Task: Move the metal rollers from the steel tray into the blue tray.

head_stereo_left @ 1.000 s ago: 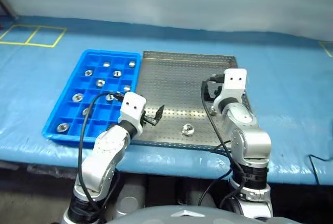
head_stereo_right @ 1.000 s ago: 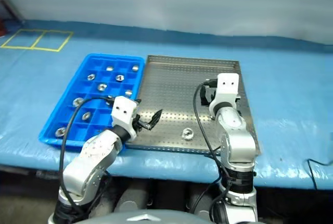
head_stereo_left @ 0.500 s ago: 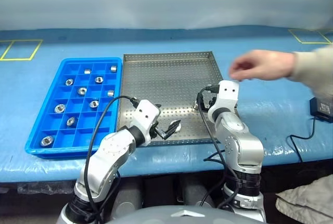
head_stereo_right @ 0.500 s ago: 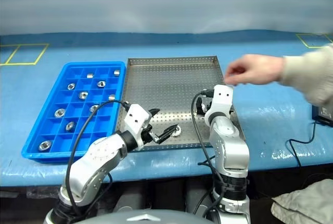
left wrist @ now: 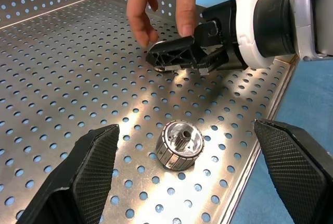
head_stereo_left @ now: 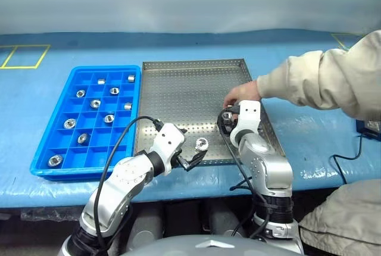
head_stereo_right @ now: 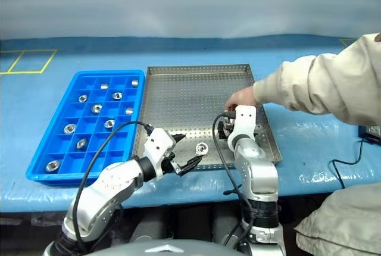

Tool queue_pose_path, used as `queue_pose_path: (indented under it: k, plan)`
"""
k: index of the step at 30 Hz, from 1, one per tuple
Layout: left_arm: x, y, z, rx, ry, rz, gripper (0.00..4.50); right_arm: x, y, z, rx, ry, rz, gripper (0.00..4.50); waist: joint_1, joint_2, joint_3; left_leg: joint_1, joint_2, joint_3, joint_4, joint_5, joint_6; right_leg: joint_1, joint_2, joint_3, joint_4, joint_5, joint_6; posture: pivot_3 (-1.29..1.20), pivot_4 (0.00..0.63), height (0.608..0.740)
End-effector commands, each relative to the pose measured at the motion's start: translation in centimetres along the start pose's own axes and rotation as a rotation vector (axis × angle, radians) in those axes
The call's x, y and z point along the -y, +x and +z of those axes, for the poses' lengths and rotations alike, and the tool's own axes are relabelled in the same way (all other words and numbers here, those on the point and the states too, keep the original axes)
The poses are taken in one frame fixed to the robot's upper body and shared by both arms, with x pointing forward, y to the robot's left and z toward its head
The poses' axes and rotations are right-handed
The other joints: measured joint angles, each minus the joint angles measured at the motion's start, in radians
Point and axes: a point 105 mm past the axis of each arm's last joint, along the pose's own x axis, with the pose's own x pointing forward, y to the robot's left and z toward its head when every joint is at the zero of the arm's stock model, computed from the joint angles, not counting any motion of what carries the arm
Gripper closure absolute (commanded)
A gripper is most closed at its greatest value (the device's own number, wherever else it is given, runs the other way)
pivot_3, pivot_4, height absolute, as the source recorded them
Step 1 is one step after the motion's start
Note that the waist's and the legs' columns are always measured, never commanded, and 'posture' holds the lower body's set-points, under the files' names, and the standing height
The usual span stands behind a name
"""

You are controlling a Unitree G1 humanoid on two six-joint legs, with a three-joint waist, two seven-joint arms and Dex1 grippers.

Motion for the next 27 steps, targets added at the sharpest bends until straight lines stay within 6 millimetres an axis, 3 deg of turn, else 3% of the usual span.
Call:
queue_pose_path:
  k: [1, 27]
  plan:
    - [0.39, -0.18, 1.42, 0.053, 0.02, -0.007, 0.0, -0.35, -0.2, 1.08, 0.054, 0.002, 0.011, 0.04, 0.0, 0.0, 0.0, 0.0, 0.0, 0.0, 0.0, 0.0, 0.0, 0.0, 0.0, 0.0, 0.0, 0.0, 0.0, 0.05, 0.15, 0.74]
    - [0.06, -0.12, 1.94, 0.066, 0.015, 0.029, 0.0, -0.9, -0.09, 1.76, 0.072, -0.008, 0.039, 0.04, 0.002, -0.001, 0.0, 0.0, 0.0, 0.0, -0.001, 0.0, 0.0, 0.0, 0.0, 0.0, 0.0, 0.0, 0.0, 0.08, 0.15, 0.74]
